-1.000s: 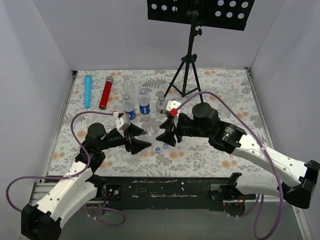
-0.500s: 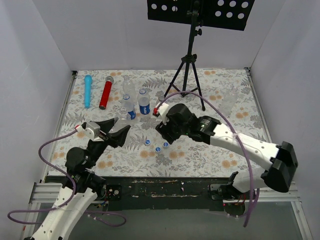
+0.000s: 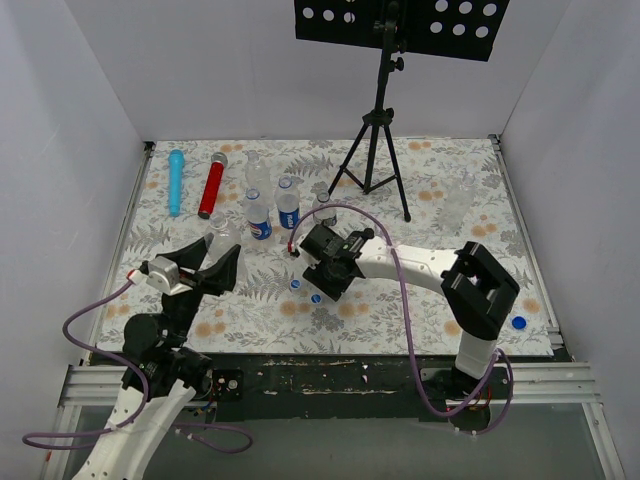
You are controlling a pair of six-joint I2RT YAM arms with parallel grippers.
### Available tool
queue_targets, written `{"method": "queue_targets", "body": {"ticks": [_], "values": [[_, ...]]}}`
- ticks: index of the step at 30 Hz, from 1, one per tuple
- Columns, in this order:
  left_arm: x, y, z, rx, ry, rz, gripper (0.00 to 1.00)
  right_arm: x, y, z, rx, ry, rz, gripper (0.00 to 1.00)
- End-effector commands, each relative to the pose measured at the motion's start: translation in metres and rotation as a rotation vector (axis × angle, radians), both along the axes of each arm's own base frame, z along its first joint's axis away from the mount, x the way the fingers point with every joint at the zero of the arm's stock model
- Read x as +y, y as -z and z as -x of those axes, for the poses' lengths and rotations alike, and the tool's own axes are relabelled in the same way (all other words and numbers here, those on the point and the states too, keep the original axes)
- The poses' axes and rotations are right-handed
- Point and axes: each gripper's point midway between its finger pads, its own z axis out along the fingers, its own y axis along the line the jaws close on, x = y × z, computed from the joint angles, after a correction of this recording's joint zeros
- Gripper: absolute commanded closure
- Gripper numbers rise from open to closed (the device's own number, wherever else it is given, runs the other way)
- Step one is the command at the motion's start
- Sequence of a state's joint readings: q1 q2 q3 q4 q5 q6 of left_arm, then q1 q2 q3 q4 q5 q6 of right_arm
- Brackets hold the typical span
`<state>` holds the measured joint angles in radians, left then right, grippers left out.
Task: Screw on the bottle caps
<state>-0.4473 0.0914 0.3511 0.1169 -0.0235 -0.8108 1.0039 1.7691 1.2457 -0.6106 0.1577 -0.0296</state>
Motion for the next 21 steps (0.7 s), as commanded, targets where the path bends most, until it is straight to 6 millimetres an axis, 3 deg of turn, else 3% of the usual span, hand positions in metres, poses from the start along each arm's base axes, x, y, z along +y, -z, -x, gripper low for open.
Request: {"method": "queue_targets", "body": {"ticks": [1, 13, 21], "values": [[0.001, -0.002, -0.003, -0.006, -0.013, -0.012, 0.55, 0.025, -0.009, -0.01, -0.023, -0.011, -0.062, 0.46], [-0.003, -0.002, -0.002, -0.006, 0.006, -0.037, 0.55, 0.03, 0.009, -0.012, 0.005, -0.019, -0.027, 0.48], [-0.011, 0.002, -0.003, 0.006, 0.04, -0.064, 0.55, 0.032, 0.012, -0.013, 0.01, -0.027, -0.018, 0.55]]}}
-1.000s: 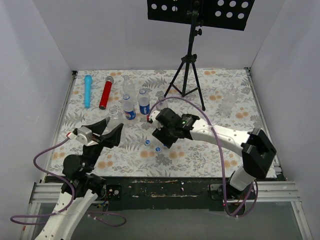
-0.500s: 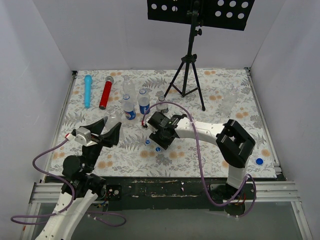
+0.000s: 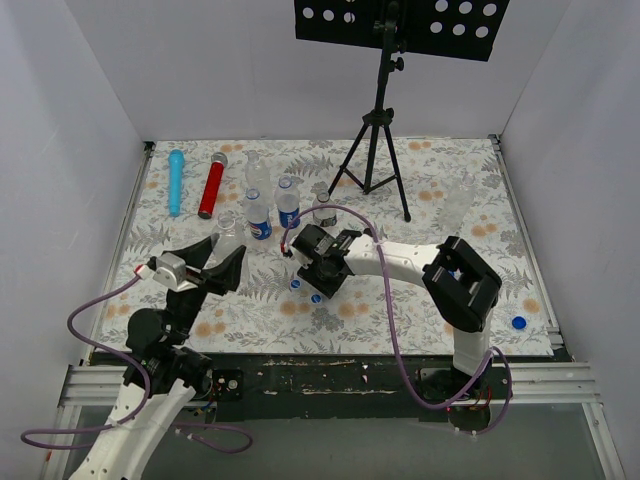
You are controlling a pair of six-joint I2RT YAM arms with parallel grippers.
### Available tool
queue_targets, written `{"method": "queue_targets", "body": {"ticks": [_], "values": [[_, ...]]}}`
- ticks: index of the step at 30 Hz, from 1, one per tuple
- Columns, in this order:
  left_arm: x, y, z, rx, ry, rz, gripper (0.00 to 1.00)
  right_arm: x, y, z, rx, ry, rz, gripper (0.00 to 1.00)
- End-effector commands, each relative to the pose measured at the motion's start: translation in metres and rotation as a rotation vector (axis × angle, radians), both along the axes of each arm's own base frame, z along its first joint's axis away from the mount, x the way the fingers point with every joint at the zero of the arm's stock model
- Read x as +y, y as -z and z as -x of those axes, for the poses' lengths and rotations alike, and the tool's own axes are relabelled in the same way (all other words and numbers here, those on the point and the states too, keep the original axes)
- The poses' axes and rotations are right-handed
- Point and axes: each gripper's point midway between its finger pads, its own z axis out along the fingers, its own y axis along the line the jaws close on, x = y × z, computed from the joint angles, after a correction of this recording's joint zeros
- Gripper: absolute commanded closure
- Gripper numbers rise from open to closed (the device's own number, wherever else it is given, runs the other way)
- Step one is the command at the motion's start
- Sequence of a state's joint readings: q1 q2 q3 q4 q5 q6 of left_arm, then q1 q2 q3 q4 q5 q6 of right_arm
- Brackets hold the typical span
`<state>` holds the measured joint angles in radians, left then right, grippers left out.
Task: Screw on the bottle caps
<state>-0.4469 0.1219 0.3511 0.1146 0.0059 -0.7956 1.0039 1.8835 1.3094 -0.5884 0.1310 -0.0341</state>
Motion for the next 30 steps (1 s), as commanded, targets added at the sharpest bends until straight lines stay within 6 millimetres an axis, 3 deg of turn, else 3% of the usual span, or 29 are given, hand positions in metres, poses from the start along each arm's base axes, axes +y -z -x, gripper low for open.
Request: {"method": "queue_targets", "body": {"ticks": [1, 10, 17, 25, 30], "values": [[-0.004, -0.005, 0.001, -0.012, 0.021, -0.028, 0.55, 0.013, -0.009, -0.007, -0.025, -0.012, -0.027, 0.57], [-0.02, -0.001, 0.004, -0.013, 0.099, -0.076, 0.55, 0.004, -0.006, -0.007, -0.034, -0.008, 0.005, 0.69], [-0.042, 0.006, 0.012, -0.023, 0.226, -0.148, 0.55, -0.006, -0.028, -0.003, -0.061, -0.001, -0.045, 0.74], [-0.072, 0.027, 0.022, -0.005, 0.415, -0.268, 0.54, -0.023, -0.095, 0.013, -0.09, -0.029, -0.246, 0.74], [-0.094, 0.048, 0.034, 0.028, 0.588, -0.341, 0.54, -0.029, -0.153, 0.031, -0.146, -0.107, -0.402, 0.74]]}}
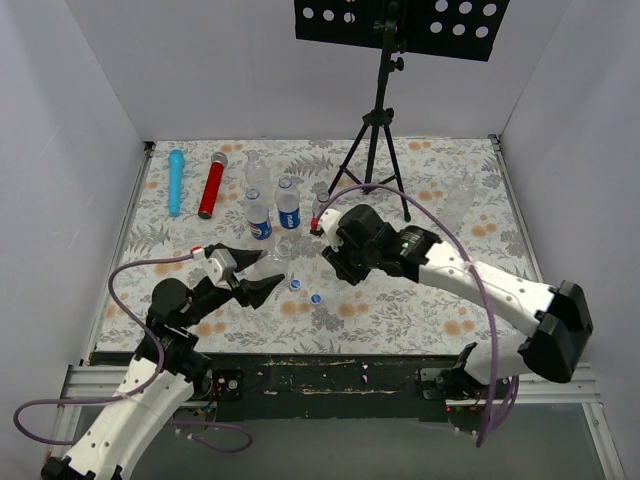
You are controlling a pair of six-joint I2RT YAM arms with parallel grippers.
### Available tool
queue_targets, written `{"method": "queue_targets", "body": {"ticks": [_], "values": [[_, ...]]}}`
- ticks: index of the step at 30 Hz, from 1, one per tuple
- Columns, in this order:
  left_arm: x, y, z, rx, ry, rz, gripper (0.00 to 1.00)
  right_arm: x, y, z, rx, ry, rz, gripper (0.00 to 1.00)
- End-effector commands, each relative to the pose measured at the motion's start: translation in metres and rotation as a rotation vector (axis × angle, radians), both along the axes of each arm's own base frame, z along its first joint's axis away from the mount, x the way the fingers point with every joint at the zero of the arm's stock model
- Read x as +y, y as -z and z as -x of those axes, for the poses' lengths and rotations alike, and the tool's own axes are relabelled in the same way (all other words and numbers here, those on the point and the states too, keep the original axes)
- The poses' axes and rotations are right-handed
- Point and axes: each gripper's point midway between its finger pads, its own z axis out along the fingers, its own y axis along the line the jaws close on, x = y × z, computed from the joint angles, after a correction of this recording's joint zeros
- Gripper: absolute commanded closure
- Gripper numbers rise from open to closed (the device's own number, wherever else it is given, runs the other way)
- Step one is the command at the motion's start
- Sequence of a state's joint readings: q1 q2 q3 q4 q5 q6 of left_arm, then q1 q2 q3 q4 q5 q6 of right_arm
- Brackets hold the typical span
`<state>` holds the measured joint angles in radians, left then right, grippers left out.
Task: Screw on the bottle caps
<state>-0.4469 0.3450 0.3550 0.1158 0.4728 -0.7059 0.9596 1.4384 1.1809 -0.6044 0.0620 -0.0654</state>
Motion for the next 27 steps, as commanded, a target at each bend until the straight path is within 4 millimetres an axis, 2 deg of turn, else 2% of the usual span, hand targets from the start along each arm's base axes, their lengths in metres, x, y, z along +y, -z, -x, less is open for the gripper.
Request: {"method": "queue_targets", "body": {"ticks": [1, 7, 11, 14, 18, 27], "values": [[-0.022, -0.003, 0.022, -0.031, 0.204, -0.059, 0.54, -0.001, -0.054, 0.022, -0.052, -0.115, -0.16, 0.74], [-0.036, 0.011, 0.036, 0.023, 0.357, -0.099, 0.54, 0.001, -0.125, 0.051, -0.143, -0.283, -0.368, 0.74], [-0.043, 0.02, 0.044, 0.064, 0.437, -0.114, 0.54, 0.004, -0.157, 0.065, -0.187, -0.383, -0.456, 0.74], [-0.046, 0.024, 0.048, 0.093, 0.485, -0.12, 0.55, 0.01, -0.172, 0.073, -0.199, -0.452, -0.501, 0.73], [-0.047, 0.025, 0.051, 0.108, 0.513, -0.121, 0.56, 0.02, -0.181, 0.083, -0.187, -0.545, -0.544, 0.73], [-0.049, 0.027, 0.056, 0.124, 0.549, -0.122, 0.58, 0.039, -0.181, 0.087, -0.149, -0.64, -0.561, 0.73]]}}
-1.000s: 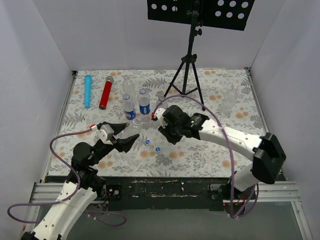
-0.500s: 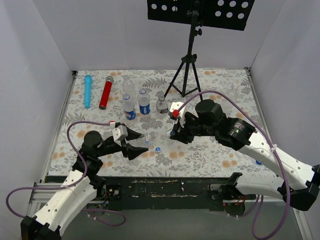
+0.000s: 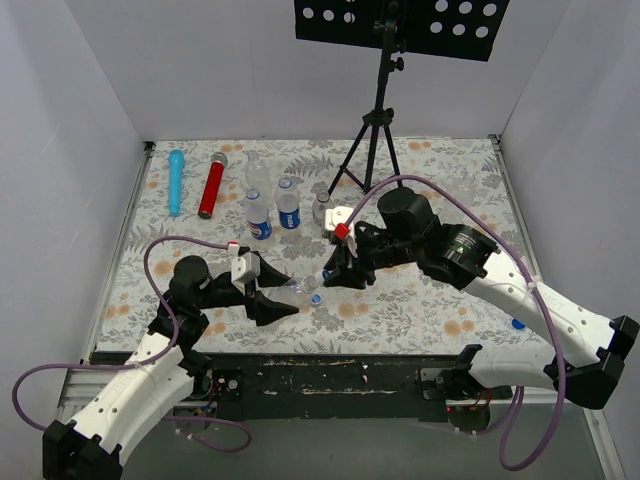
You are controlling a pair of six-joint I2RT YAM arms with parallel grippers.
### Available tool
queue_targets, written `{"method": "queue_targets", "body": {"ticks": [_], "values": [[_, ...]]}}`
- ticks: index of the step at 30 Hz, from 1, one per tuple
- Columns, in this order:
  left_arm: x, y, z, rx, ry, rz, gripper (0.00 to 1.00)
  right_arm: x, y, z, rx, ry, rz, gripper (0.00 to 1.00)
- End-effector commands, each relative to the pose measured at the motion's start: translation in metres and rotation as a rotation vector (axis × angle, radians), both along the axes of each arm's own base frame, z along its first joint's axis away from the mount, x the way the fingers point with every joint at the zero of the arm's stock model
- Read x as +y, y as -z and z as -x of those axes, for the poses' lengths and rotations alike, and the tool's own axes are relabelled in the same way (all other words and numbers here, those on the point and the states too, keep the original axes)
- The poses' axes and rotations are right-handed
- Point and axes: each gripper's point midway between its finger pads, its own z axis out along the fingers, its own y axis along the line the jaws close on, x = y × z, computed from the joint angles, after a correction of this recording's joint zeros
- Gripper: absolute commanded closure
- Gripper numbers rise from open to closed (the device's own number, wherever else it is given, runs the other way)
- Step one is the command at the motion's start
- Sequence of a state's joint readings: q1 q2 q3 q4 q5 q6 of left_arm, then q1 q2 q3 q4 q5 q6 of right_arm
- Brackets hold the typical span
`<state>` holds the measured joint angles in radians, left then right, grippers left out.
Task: Screw on the bottle caps
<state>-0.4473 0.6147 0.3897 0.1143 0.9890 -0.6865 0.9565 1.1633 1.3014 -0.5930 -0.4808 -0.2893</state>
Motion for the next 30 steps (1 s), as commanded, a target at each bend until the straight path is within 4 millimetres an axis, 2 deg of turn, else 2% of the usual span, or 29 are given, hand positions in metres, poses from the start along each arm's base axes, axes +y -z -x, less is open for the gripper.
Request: {"method": "queue_targets", "body": {"ticks": [1, 12, 22, 25, 30], "values": [[-0.001, -0.019, 0.004, -0.046, 0.035, 0.025, 0.59, 0.013, -0.026, 0.006, -0.041, -0.089, -0.082, 0.73], [-0.002, -0.021, 0.003, -0.033, 0.036, 0.023, 0.66, 0.02, -0.017, 0.014, -0.009, -0.168, -0.062, 0.73], [-0.005, -0.033, 0.004, -0.032, 0.07, 0.027, 0.75, 0.02, -0.001, 0.01, -0.018, -0.176, -0.006, 0.72], [-0.008, -0.037, 0.005, -0.007, 0.106, 0.017, 0.8, 0.018, 0.001, 0.013, -0.019, -0.214, 0.015, 0.72], [-0.014, -0.043, 0.009, 0.052, 0.226, -0.009, 0.81, 0.014, 0.005, 0.013, -0.06, -0.256, 0.053, 0.72]]}}
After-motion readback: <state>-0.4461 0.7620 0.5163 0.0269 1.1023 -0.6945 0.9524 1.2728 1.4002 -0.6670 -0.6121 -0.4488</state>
